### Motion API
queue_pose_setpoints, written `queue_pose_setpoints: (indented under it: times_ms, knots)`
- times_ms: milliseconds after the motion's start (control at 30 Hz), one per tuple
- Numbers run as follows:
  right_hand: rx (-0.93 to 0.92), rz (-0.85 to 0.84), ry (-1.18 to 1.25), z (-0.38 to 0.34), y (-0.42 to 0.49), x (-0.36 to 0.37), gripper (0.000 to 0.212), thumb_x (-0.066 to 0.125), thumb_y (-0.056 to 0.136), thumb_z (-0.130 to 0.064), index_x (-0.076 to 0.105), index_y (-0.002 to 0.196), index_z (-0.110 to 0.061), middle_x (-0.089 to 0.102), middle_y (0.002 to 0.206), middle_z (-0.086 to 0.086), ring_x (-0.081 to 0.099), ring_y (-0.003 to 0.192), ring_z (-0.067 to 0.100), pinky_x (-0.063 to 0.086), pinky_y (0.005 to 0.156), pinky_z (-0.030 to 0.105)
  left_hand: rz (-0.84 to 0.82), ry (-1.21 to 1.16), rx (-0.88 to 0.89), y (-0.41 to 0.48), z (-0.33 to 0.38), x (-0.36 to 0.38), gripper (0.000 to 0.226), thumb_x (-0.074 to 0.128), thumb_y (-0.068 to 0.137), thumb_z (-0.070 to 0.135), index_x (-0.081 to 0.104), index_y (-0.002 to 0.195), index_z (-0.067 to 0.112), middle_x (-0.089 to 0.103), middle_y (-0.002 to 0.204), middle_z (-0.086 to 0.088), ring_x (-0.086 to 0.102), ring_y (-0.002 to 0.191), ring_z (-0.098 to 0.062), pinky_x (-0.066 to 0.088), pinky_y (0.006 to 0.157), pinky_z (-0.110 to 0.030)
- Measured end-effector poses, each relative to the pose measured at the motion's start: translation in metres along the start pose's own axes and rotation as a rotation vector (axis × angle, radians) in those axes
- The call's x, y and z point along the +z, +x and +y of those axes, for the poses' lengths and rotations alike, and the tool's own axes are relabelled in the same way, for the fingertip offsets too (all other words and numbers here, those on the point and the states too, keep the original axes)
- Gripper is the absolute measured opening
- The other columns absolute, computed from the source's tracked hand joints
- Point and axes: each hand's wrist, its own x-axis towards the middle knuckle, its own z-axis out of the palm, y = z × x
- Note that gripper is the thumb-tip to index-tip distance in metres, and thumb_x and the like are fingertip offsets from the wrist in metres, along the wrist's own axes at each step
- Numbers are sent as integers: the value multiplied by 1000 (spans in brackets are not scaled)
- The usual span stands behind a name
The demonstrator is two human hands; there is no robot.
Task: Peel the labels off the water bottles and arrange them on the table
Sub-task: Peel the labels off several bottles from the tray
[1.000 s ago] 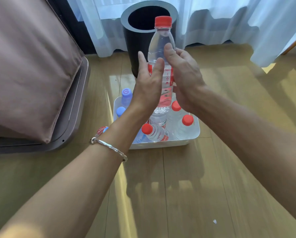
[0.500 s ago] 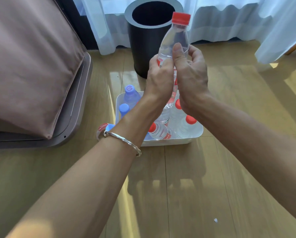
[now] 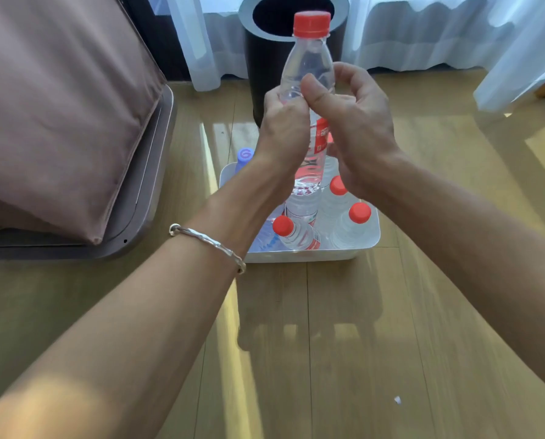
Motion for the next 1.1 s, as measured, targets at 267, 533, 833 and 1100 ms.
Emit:
queue_pose_setpoints:
  times_ms: [267, 533, 833, 1100]
  knots:
    - [13, -62, -21, -21, 0, 0, 26, 71, 89, -15, 61, 113, -12, 73, 81, 0, 74, 75, 17, 56, 60, 25, -24, -166, 20, -8, 16, 0, 34, 44, 102, 15, 42, 132, -1, 63, 95, -22, 68, 70, -27, 57, 58, -40]
    - [89, -25, -38, -20, 14, -12, 30, 64, 94, -35, 67, 102, -7, 73, 89, 11, 74, 76, 19, 58, 61, 28, -158, 92, 69, -15, 15, -1, 38, 41, 92, 2, 47, 128, 10, 59, 82, -7, 61, 74, -20, 51, 58, -29]
    - [155, -111, 121, -4, 16, -20, 28, 49, 102, -32, 67, 108, -11, 72, 111, 17, 72, 99, 27, 59, 88, 39, -325, 419, 236, -6, -4, -14, 119, 78, 82, 7, -17, 155, 17, 61, 127, 3, 65, 106, 1, 53, 93, -22]
    - [75, -269, 196, 14, 14, -11, 32, 41, 103, -16, 51, 133, -12, 62, 126, 20, 65, 111, 29, 54, 95, 39, -240, 465, 277, -6, -5, -22, 119, 78, 80, 2, -12, 156, 19, 64, 110, 19, 67, 98, 6, 53, 90, -19]
